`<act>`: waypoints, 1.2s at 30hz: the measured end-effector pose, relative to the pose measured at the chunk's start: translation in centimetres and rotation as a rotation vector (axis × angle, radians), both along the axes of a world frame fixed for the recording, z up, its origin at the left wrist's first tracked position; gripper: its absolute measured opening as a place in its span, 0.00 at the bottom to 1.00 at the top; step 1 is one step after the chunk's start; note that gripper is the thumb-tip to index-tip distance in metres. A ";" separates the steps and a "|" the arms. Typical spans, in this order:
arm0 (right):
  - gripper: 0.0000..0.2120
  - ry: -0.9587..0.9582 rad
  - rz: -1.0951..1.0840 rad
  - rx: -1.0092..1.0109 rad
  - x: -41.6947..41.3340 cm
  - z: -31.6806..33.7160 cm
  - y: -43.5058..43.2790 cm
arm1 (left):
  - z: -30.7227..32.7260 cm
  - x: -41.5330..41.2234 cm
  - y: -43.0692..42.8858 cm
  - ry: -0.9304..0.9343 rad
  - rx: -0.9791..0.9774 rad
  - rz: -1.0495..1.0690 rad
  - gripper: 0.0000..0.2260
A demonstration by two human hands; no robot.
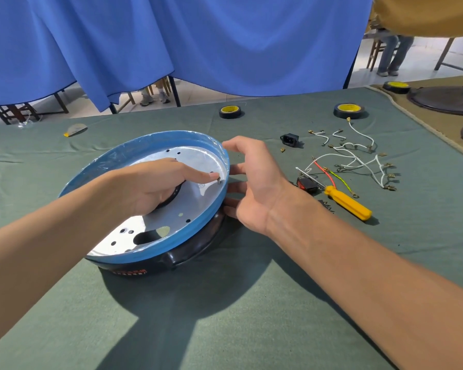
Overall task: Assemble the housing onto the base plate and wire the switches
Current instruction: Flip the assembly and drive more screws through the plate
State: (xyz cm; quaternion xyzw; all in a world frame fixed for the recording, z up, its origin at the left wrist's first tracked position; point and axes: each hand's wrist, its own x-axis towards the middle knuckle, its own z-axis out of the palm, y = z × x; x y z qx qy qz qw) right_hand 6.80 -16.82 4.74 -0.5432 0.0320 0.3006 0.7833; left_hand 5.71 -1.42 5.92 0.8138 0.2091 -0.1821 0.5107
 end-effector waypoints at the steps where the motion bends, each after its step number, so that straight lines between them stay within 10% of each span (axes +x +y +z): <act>1: 0.10 -0.001 0.006 0.002 0.0 0.0 0.0 | 0.0 -0.1 0.0 -0.005 0.006 0.003 0.20; 36: 0.14 -0.099 0.000 -0.052 -0.4 -0.8 0.4 | 1.1 -1.2 0.7 -0.066 -0.057 -0.084 0.17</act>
